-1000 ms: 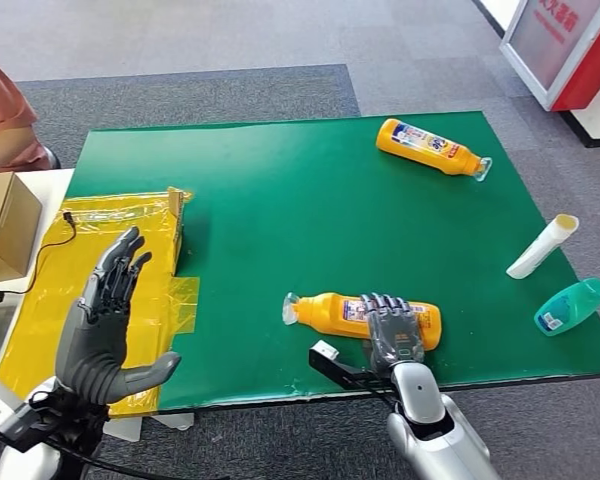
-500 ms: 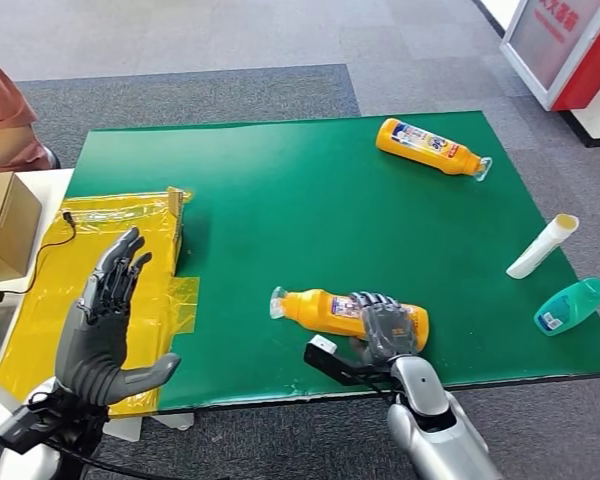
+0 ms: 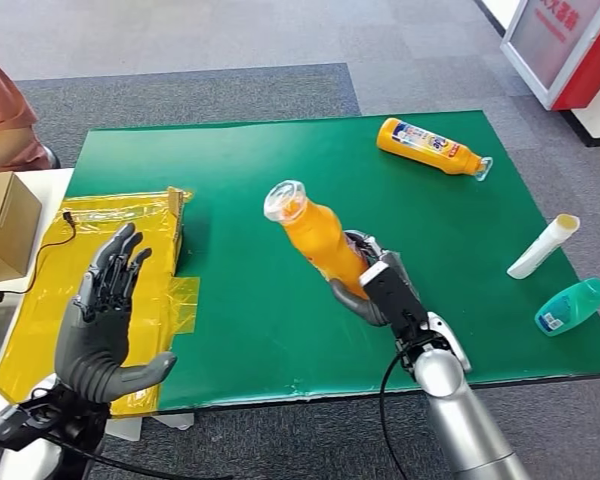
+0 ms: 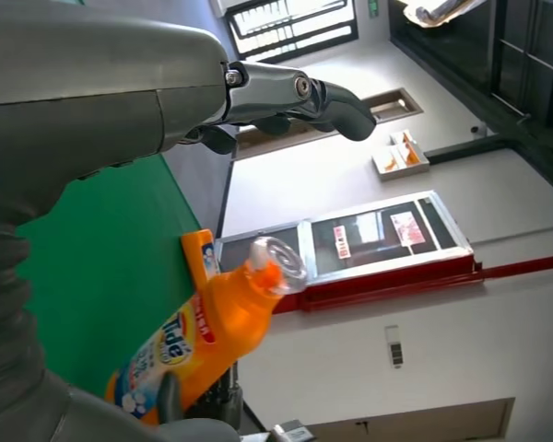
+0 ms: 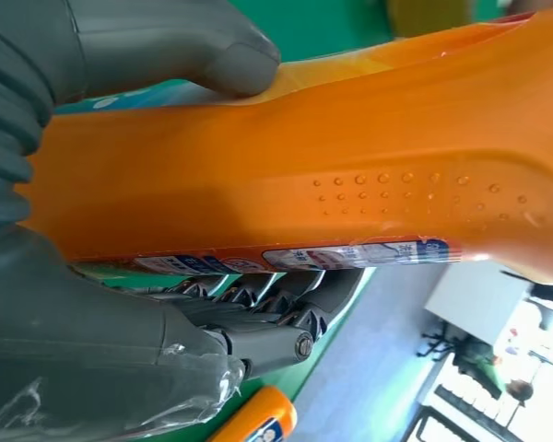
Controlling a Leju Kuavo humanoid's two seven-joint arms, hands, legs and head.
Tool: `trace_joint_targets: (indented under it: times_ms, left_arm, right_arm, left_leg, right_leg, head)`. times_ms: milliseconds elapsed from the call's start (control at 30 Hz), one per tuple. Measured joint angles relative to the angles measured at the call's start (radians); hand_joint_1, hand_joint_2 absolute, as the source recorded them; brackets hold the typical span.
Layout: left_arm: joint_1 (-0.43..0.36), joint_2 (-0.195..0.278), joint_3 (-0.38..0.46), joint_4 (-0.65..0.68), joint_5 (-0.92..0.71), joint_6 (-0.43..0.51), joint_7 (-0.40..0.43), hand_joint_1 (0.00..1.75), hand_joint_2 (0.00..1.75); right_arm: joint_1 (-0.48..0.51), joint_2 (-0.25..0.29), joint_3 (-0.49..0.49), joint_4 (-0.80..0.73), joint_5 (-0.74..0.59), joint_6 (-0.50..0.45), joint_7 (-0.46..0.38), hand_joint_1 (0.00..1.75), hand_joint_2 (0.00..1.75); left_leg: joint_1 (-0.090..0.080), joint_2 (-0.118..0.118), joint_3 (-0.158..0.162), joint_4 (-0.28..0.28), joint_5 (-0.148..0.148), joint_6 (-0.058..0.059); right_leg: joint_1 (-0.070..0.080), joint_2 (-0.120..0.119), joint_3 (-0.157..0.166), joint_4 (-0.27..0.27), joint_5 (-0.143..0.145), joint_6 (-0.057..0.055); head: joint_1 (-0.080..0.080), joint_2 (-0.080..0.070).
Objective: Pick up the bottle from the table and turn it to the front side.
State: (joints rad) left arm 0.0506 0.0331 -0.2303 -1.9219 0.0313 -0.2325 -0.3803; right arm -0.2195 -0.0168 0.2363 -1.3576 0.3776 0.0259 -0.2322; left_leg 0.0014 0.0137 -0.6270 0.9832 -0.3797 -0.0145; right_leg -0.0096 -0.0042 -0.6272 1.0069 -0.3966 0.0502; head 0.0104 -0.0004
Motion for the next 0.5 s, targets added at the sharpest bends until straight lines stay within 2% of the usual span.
trace_joint_targets:
  times_ms: [167, 400, 500]
  left_arm:
    - [-0.004, 0.002, -0.01, 0.009, 0.022, 0.025, -0.026, 0.0, 1.75]
    - [-0.004, 0.004, 0.001, 0.01, 0.083, 0.055, -0.054, 0.0, 1.75]
    - [-0.02, 0.005, 0.021, 0.015, 0.143, 0.043, -0.036, 0.0, 1.75]
  right_arm:
    - [0.004, 0.003, -0.04, -0.049, -0.126, -0.013, -0.082, 1.75, 1.75]
    - [0.036, 0.018, -0.047, -0.145, -0.114, -0.072, -0.153, 1.75, 1.75]
    - [0.047, 0.027, -0.037, -0.191, -0.071, -0.114, -0.187, 1.75, 1.75]
  left_leg:
    - [0.0, 0.0, 0.0, 0.0, 0.0, 0.0]
    - [0.0, 0.0, 0.0, 0.0, 0.0, -0.001]
    - [0.0, 0.0, -0.001, 0.0, 0.0, 0.0]
  right_leg:
    - [0.0, 0.0, 0.0, 0.0, 0.0, 0.0]
    - [0.0, 0.0, 0.0, 0.0, -0.001, 0.0]
    - [0.0, 0.0, -0.001, 0.0, -0.001, 0.0]
  head:
    - [0.0, 0.0]
    - [0.0, 0.0]
    - [0.0, 0.0]
